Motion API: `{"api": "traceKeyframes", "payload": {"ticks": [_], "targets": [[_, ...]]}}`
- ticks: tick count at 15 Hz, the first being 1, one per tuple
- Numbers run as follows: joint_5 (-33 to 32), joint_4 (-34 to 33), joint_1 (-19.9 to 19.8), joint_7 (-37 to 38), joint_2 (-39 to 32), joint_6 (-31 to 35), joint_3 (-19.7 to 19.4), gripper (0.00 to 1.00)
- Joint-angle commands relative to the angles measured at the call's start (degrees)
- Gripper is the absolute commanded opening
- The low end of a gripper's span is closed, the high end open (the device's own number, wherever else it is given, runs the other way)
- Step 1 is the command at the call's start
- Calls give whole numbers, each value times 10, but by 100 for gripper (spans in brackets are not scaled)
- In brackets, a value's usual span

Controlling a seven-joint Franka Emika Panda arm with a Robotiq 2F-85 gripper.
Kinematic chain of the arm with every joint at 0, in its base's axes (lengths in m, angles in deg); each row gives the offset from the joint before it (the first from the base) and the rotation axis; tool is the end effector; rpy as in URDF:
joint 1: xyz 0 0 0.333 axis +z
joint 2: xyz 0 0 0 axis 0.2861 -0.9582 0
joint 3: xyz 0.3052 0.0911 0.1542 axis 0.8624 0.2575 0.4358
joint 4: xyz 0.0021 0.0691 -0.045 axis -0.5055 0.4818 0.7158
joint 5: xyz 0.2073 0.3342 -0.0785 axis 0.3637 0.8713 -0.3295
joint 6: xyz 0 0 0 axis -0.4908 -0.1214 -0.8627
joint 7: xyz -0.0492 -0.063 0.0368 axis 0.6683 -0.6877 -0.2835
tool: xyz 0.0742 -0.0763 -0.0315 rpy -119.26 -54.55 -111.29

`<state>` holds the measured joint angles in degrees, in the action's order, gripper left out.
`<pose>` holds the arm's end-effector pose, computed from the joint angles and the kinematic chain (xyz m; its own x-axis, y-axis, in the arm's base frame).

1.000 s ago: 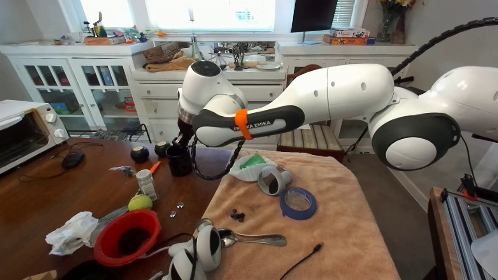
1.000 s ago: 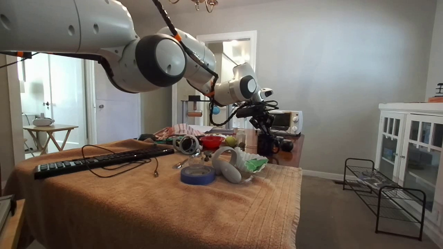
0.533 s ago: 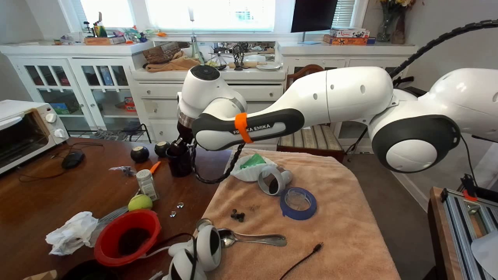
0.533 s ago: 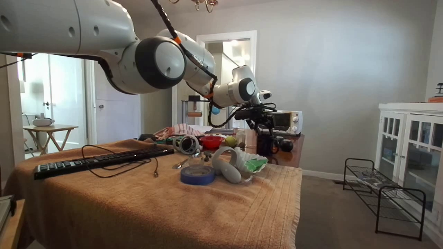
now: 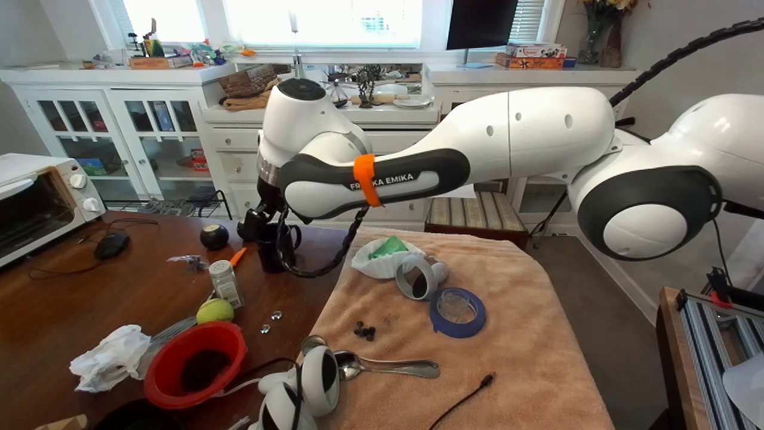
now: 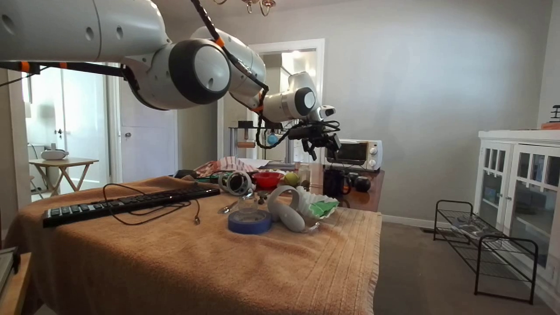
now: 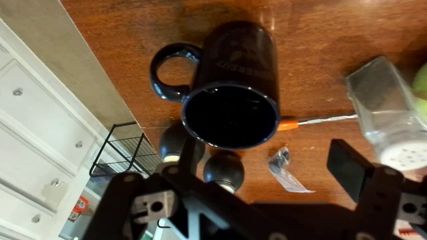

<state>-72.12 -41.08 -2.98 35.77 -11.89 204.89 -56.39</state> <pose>0.8740 0.1908 0.2843 0.8451 0.2453 0.4749 0.1910 -0.9684 0.1604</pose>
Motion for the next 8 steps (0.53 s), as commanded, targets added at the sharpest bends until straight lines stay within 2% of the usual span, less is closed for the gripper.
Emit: {"api": "traceKeyframes", "payload": {"ticks": [1,5,8], "targets": [[21,15,18,3,43,-74,25,99],[43,22,31,7,69,-157,52,100],[44,22,40,38,75,-209,50,100]]}}
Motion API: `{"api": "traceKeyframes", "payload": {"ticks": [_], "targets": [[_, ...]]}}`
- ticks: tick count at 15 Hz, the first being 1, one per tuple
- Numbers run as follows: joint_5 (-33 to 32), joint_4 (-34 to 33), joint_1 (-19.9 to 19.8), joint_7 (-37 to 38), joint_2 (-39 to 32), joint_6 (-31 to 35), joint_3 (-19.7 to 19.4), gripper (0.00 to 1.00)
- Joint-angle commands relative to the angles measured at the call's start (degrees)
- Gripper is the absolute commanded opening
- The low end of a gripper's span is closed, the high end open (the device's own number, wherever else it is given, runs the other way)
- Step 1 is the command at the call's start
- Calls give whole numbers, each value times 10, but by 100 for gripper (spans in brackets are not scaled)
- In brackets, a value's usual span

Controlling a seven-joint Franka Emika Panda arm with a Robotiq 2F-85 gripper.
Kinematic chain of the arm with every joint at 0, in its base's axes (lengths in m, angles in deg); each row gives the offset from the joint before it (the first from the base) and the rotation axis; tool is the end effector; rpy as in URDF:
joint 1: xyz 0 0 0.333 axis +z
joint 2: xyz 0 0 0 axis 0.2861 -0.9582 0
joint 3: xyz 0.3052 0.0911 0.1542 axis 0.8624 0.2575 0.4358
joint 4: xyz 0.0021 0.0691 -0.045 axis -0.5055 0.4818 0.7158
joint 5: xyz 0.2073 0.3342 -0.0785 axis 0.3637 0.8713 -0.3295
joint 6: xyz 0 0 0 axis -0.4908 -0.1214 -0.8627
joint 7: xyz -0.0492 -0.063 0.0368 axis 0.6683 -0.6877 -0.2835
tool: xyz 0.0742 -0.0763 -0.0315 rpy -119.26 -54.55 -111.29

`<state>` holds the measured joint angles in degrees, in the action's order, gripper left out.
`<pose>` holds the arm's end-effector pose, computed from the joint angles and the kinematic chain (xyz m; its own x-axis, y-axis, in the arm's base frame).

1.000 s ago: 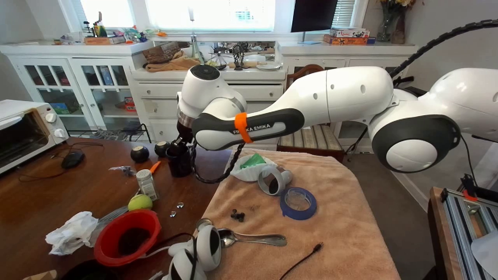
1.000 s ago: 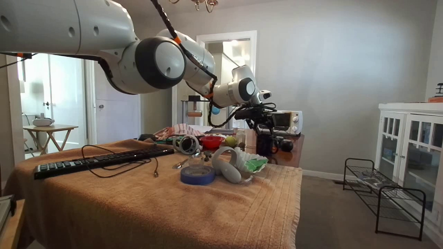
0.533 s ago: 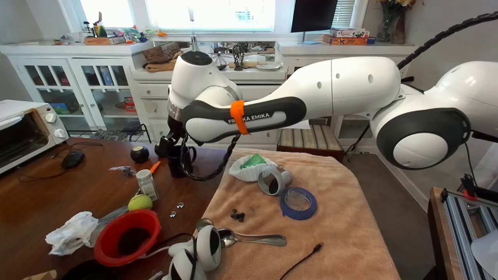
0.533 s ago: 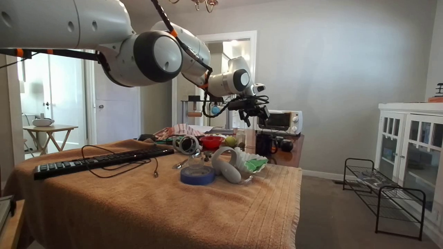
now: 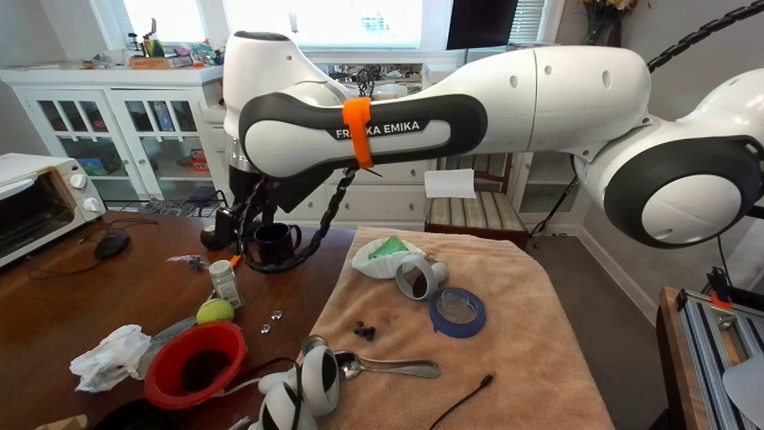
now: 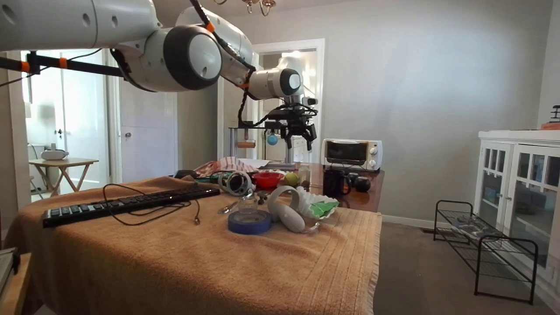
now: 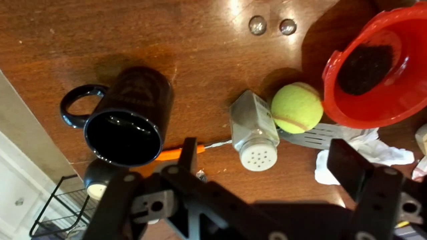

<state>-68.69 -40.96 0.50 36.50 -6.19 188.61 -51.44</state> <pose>0.8382 0.2600 0.3353 0.9219 0.2373 0.3061 0.2408 -0.9702 0.0270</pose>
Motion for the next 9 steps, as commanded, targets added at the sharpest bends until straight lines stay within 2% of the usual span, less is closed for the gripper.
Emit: {"api": "traceKeyframes", "payload": {"ticks": [1,2,3,9], "targets": [[9,21,7,48,19,-62,-3,100],[9,21,9,61,20,-77,-3,100],[4,8,6,35,9,-46,-3,100],[4,4,8,53,7,-62,-3,100]]}}
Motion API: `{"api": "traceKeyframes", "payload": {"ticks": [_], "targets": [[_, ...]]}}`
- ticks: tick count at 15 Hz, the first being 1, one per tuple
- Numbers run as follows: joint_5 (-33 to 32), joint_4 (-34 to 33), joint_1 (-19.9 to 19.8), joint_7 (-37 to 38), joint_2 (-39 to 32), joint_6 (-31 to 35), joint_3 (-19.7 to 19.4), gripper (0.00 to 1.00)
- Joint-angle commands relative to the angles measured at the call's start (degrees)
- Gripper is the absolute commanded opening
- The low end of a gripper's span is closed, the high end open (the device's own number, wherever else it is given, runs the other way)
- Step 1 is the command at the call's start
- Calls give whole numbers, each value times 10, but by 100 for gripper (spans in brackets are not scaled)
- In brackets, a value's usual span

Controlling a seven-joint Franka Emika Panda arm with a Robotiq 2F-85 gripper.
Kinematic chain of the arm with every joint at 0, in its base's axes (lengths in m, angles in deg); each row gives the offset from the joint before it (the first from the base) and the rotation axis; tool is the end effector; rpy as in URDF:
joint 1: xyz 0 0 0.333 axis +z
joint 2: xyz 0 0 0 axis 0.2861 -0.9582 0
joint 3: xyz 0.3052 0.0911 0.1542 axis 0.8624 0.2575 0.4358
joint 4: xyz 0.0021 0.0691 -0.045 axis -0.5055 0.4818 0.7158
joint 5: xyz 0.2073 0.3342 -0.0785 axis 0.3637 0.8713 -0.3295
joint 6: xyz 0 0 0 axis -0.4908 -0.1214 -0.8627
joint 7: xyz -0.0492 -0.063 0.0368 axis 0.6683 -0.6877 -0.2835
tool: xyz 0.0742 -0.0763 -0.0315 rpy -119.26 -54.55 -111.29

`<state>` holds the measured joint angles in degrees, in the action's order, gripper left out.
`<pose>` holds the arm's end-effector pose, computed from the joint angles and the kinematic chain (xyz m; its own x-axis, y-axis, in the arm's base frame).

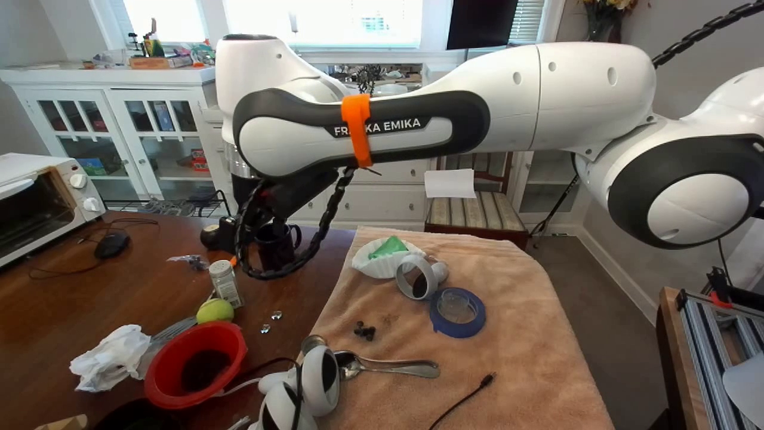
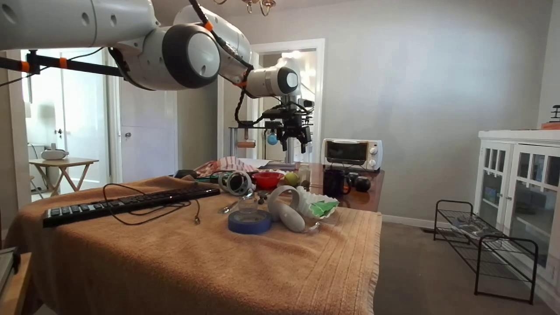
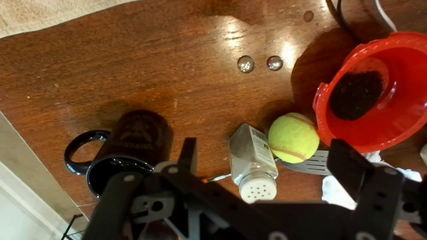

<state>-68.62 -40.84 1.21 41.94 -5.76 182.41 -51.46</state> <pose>0.8263 0.2668 0.3285 0.9648 0.1590 0.2094 0.1596 -0.9871 0.0138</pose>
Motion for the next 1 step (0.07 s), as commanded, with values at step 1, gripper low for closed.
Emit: {"api": "traceKeyframes", "payload": {"ticks": [1], "targets": [[3,3,1,-1,3,0,-3,100]]}}
